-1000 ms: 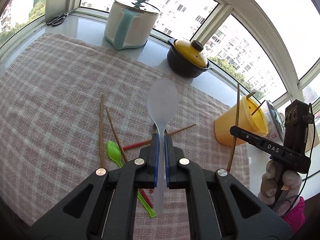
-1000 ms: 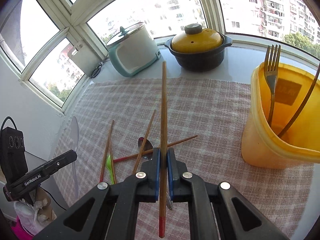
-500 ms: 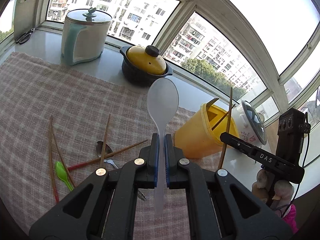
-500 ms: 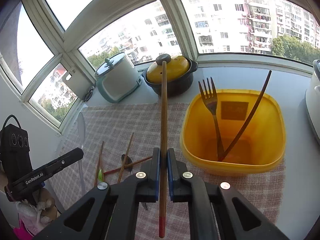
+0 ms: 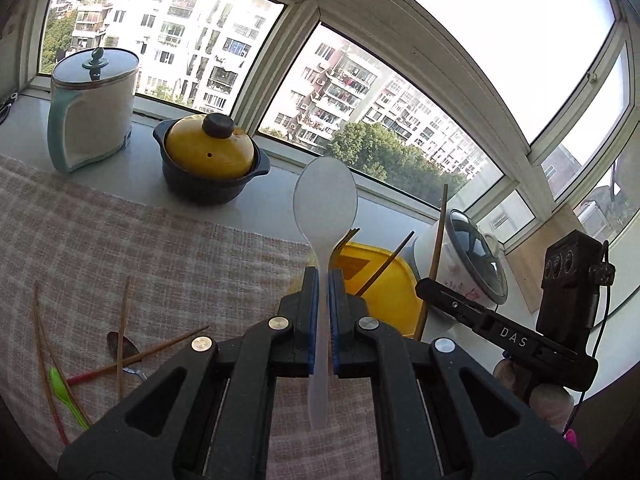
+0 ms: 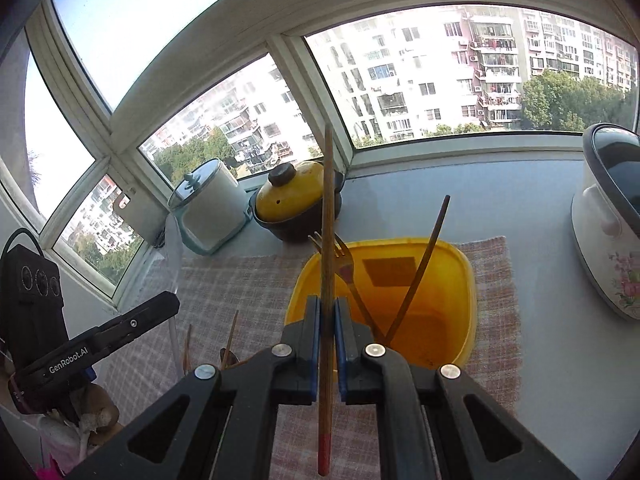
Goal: Organize utensils
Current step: 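Lift the spoon and chopstick with both tools and carry them over the yellow container, then lower both held utensils into the yellow container and open both tools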
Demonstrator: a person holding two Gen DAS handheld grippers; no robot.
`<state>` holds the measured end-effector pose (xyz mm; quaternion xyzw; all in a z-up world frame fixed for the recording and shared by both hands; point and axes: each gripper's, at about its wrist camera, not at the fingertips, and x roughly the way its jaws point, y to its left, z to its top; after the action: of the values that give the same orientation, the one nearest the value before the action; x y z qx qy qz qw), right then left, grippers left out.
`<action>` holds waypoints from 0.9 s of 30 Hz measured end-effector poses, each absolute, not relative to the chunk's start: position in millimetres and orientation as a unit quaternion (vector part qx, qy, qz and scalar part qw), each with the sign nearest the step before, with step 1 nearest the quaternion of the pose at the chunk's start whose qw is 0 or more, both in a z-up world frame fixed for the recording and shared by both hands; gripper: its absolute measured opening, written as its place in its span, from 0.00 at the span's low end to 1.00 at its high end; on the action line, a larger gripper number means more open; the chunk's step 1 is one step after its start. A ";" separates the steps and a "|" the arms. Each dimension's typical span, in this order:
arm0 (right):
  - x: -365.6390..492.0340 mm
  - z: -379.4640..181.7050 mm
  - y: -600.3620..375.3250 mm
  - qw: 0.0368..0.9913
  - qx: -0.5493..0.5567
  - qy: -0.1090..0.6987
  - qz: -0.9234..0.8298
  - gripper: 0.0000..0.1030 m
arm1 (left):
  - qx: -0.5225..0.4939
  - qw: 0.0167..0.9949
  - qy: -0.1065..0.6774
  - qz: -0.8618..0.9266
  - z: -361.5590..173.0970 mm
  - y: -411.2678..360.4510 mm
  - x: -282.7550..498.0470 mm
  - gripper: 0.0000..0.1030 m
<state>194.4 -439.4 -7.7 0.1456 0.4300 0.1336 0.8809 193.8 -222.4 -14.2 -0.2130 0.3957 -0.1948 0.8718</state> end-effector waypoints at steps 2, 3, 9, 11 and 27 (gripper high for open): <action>195.1 -5.3 -447.6 0.883 0.151 0.424 0.131 0.04 | -0.211 0.873 0.392 -0.198 -11.1 -231.4 198.7 0.03; 196.0 -3.9 -450.5 0.884 0.152 0.422 0.129 0.04 | -0.212 0.874 0.390 -0.200 -9.9 -235.2 201.3 0.03; 203.6 0.5 -464.2 0.891 0.163 0.407 0.120 0.04 | -0.209 0.876 0.381 -0.209 -6.3 -260.2 217.2 0.03; 207.5 0.9 -468.8 0.892 0.168 0.403 0.117 0.04 | -0.207 0.877 0.380 -0.210 -6.3 -267.6 221.7 0.03; 234.8 -9.6 -491.7 0.895 0.204 0.384 0.098 0.04 | -0.192 0.876 0.391 -0.206 -26.8 -299.7 256.4 0.03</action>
<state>234.8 -491.7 -9.6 0.2039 0.3841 0.0980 0.8951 256.4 -299.7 -26.8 -0.1918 0.3909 -0.2057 0.8764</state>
